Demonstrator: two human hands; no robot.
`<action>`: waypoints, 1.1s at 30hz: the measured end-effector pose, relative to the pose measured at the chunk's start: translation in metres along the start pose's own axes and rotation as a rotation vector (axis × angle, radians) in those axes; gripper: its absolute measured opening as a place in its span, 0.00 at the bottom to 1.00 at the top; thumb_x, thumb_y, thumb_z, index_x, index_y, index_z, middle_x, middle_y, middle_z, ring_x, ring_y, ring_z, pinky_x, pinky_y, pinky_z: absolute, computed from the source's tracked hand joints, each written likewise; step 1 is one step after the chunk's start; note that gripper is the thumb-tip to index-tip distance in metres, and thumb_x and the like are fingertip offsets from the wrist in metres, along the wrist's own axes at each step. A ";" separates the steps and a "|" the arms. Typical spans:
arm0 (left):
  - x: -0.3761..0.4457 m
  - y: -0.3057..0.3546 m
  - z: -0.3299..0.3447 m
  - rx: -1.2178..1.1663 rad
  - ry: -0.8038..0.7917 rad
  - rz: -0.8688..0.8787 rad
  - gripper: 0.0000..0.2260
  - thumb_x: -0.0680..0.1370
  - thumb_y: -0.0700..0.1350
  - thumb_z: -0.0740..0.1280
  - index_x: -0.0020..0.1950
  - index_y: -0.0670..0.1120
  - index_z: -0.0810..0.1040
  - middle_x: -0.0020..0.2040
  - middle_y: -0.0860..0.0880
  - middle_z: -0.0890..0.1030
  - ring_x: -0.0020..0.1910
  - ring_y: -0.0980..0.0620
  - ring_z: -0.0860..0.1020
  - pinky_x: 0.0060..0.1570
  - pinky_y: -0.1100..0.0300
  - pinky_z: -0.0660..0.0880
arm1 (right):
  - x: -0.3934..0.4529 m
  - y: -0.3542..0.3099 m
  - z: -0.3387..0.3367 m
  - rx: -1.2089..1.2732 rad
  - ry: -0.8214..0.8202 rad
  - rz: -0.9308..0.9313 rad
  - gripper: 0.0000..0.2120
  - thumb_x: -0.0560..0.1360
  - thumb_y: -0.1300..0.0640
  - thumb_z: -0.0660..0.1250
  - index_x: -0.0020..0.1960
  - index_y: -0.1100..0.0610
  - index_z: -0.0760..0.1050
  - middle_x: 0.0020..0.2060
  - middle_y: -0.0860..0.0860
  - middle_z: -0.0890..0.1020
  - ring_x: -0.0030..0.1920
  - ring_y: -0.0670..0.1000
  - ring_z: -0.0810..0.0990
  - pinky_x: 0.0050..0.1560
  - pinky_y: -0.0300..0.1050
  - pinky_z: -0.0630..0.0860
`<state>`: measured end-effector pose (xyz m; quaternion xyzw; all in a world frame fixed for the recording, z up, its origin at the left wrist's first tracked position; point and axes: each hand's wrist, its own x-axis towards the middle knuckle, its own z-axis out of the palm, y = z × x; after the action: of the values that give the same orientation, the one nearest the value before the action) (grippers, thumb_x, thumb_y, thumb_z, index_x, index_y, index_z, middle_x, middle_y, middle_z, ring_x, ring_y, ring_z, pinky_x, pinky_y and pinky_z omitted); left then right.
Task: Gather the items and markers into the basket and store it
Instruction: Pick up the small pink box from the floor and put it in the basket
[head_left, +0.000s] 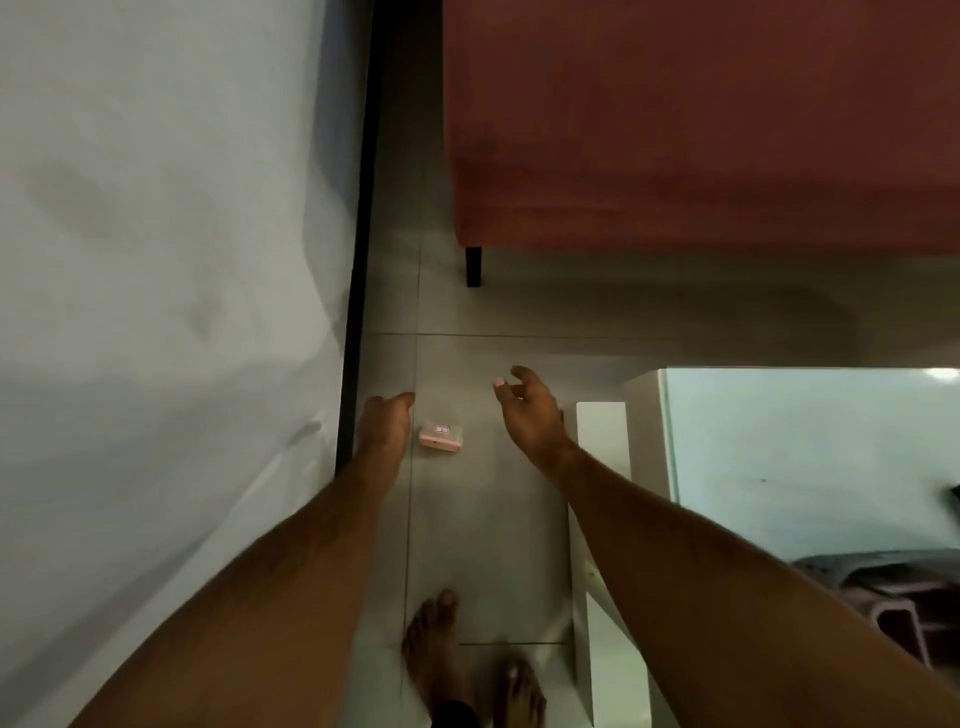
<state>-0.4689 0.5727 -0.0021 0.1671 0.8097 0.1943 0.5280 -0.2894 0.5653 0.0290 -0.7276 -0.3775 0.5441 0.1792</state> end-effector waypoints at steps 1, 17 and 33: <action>0.013 -0.007 0.007 0.013 -0.013 -0.014 0.26 0.82 0.50 0.65 0.75 0.38 0.67 0.72 0.40 0.73 0.61 0.42 0.76 0.57 0.55 0.70 | 0.011 0.009 0.007 0.006 -0.001 0.028 0.24 0.86 0.51 0.60 0.79 0.58 0.64 0.73 0.59 0.74 0.72 0.59 0.74 0.69 0.49 0.71; 0.182 -0.121 0.089 0.049 -0.047 -0.150 0.19 0.81 0.52 0.65 0.67 0.41 0.75 0.62 0.42 0.81 0.57 0.43 0.79 0.54 0.52 0.76 | 0.152 0.167 0.130 -0.047 -0.207 0.263 0.33 0.77 0.57 0.72 0.79 0.56 0.64 0.69 0.58 0.76 0.59 0.53 0.76 0.60 0.46 0.74; 0.044 -0.034 0.065 -0.014 0.026 0.065 0.12 0.80 0.51 0.66 0.53 0.43 0.80 0.51 0.41 0.82 0.51 0.41 0.81 0.57 0.43 0.80 | 0.054 0.048 0.056 -0.138 0.001 -0.034 0.24 0.80 0.62 0.69 0.75 0.53 0.71 0.67 0.61 0.73 0.65 0.60 0.77 0.67 0.48 0.76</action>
<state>-0.4285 0.5730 -0.0769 0.1870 0.8091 0.2194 0.5121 -0.3176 0.5657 -0.0584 -0.7318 -0.4263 0.5134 0.1381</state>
